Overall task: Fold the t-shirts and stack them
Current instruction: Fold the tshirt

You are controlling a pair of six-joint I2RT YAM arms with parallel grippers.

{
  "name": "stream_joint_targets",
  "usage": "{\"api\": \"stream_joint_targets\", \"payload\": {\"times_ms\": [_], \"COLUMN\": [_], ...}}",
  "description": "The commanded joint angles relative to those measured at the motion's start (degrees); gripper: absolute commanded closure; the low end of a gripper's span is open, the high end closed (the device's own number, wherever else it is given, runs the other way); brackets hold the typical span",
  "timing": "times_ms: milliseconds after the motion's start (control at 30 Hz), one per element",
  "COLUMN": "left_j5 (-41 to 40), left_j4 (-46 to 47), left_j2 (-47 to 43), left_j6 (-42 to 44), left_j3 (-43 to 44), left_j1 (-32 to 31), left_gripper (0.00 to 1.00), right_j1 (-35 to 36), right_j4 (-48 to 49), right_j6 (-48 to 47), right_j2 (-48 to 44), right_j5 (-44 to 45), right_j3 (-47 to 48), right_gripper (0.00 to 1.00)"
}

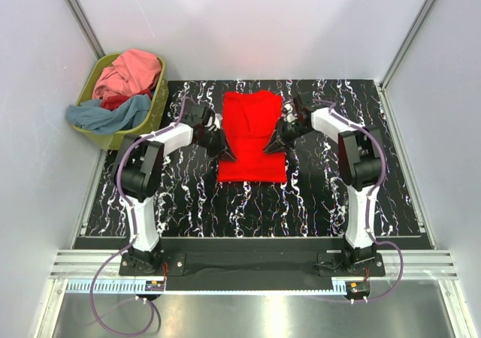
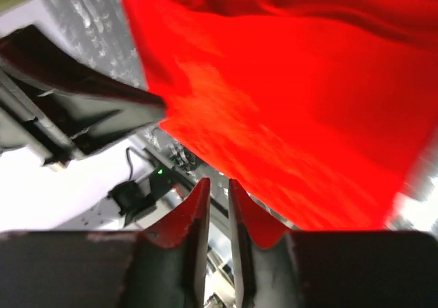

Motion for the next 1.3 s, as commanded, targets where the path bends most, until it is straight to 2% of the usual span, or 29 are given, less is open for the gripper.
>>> {"api": "stream_joint_targets", "payload": {"times_ms": [0,167,300,400,567,733,867,1067,1267], "left_j5": [4.47,5.00,4.74,5.26,5.17,6.24,4.57,2.19,3.15], "left_j4": [4.10,4.45,5.68,5.33,3.84,5.15,6.03,7.26,6.03], "left_j2": [-0.90,-3.36,-4.51,-6.16,-12.50,-10.84,-7.68,-8.02,-14.25], "left_j6": [-0.38,3.13,4.45,6.30,6.39,4.02,4.20,6.82,9.64], "left_j3": [-0.61,-8.86,-14.15,-14.33,-12.49,-13.19,-16.08,-21.70,-27.16], "left_j1": [0.57,0.83,1.71,1.71,-0.39,-2.15,-0.85,2.41,3.47], "left_gripper": [0.85,0.86,0.87,0.89,0.86,0.86,0.87,0.89,0.89], "right_j1": [2.61,6.13,5.17,3.59,4.02,9.11,10.44,8.43,1.49], "right_j4": [3.80,5.99,7.06,6.79,5.30,5.56,9.68,10.13,7.85], "right_j6": [1.14,-0.18,-2.29,-3.25,-3.62,-1.50,1.04,-4.04,-7.21], "right_j2": [2.68,4.43,4.52,2.16,-3.29,-1.81,1.00,0.84,-7.15], "right_j5": [-7.97,-9.55,-6.67,-4.46,-5.24,-7.36,-8.24,-5.34,-2.61], "right_j3": [2.14,-2.33,-9.09,-12.18,-12.19,-8.59,-10.51,-16.66,-24.31], "right_gripper": [0.79,0.83,0.84,0.84,0.83,0.82,0.82,0.82,0.82]}}
